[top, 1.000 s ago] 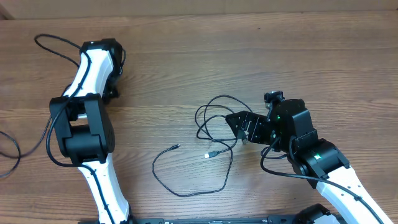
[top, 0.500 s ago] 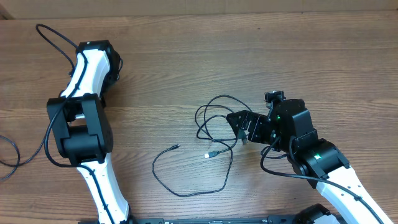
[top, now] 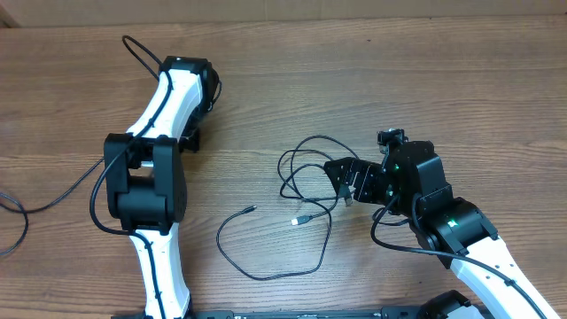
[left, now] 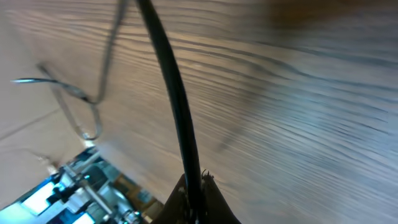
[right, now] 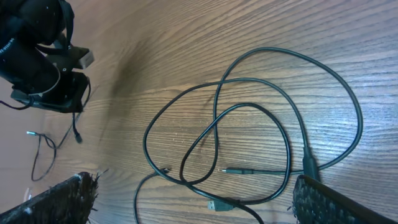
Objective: Untangle cables
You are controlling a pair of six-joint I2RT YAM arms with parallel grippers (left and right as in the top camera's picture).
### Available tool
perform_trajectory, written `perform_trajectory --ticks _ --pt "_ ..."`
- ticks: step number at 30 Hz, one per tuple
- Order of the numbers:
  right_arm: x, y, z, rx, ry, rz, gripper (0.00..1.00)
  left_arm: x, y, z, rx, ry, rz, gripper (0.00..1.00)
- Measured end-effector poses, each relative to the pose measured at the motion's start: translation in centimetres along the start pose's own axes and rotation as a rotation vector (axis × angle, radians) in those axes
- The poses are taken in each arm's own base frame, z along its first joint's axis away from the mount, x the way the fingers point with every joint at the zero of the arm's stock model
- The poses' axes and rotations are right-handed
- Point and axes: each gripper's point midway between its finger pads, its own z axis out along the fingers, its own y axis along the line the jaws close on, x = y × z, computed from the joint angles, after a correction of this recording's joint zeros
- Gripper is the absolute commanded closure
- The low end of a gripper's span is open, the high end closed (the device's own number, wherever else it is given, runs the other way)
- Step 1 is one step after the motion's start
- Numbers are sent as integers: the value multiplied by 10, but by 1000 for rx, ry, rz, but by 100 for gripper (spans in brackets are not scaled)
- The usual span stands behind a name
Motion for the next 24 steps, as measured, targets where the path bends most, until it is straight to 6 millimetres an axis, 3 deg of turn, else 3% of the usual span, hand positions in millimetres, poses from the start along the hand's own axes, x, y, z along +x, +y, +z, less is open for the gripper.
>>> perform_trajectory --ticks 5,7,11,12,13,16,18,21,24 --pt "-1 -1 0 6 -4 -8 0 3 -31 -8 211 -1 66 96" --pt "-1 -1 0 6 -4 -9 0 2 -32 -17 256 -56 54 96" --pt "-2 -3 0 19 -13 -11 0 32 -19 -53 383 -282 -8 96" --pt "-2 -4 0 20 -14 -12 0 56 -18 -51 398 -297 -5 96" --pt "-2 -4 0 22 -13 -11 0 60 -17 -51 405 -330 -17 96" --pt "-2 -5 0 25 -11 -12 0 87 -15 -24 359 -346 -91 96" --pt "-2 -5 0 26 -11 -14 0 93 -7 -5 317 -322 -192 96" --pt "-3 -4 0 25 -17 -16 0 111 21 49 279 -185 -501 96" --pt "-4 -4 0 24 -19 -18 0 130 45 86 307 -55 -765 96"
